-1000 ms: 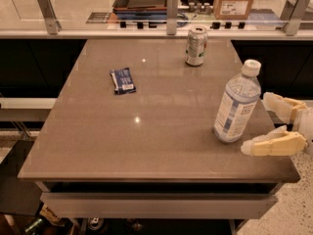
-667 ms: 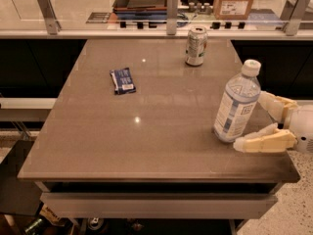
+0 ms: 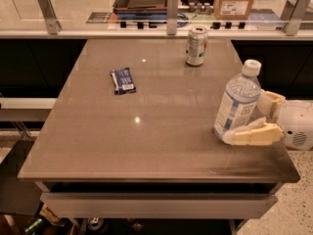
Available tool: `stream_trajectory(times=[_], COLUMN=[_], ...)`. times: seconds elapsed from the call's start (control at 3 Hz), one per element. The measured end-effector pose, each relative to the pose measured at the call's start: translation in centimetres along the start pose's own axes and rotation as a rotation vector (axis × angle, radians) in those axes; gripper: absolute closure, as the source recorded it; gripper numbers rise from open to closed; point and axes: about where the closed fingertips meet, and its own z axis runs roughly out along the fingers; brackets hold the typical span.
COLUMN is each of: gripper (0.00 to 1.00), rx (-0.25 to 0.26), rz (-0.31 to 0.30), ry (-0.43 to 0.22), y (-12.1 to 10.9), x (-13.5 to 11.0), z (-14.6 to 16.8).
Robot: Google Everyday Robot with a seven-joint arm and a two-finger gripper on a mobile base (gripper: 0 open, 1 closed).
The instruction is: Move blue plastic bottle near 7up can
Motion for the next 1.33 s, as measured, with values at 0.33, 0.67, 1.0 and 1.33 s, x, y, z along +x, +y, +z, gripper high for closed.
stream_trajectory(times=[0.33,0.67,1.0,1.33], gripper=[0.17,0.41,0.63,0.87], rx=[-0.007,-0.006,-0.009,0.018], rz=[-0.007,-0.003,-0.001,-0.009], ry=[-0.009,-0.005,0.005,0.002], y=[0.1,0.3,0.6,-0.4], x=[-0.3,-0.4,-0.4,-1.1], z=[0.5,1.0,1.2,1.7])
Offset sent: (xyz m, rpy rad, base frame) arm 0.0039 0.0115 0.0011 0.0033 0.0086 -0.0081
